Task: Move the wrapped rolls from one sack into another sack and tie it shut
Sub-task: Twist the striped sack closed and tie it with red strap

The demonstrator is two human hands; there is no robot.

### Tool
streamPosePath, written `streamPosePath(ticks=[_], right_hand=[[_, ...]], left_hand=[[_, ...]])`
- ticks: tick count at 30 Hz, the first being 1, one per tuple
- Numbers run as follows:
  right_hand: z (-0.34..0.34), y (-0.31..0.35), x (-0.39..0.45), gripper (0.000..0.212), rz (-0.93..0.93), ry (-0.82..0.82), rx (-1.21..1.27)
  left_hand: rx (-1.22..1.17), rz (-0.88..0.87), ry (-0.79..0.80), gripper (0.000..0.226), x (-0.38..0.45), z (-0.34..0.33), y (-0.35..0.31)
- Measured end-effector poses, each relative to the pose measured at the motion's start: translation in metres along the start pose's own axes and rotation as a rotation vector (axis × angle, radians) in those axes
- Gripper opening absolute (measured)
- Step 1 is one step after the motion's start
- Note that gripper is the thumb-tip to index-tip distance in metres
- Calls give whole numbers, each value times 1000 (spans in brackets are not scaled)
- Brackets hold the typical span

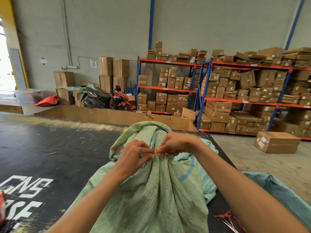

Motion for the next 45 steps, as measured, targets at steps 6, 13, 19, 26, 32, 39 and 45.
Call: streamPosePath(ticks=[6,13,19,26,32,39,45], right_hand=[[1,-7,-4,18,36,-30,43],[7,-19,-18,14,396,-257,-7],[2,-54,-22,7,492,-390,-67],[3,-95,-31,11,468,-492,-37],[-7,-85,-30,19,531,-580,-226],[-5,-81,-27,19,457,-602,-282],[-9,-78,-28,17,491,-555,-196]], left_hand=[[-65,31,-11,10,0,-2,-1],[-587,391,200,16,2,3,19],[-917,682,180,27,-9,-6,25],[-1617,949,-37,32,-30,-14,34],[-751,609,165,20,-15,-10,17],[35,-55,288,19,-2,-6,6],[227,-138,298,13,-1,-6,0]])
Point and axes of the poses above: each hand's wrist, its own x-axis towards the middle knuckle, its own z-axis out of the back of the hand, y = z × x, the point moved 3 cm from there along x, towards the middle knuckle, and after that the axes turned 14 degrees about x, right-handed, at the moved point
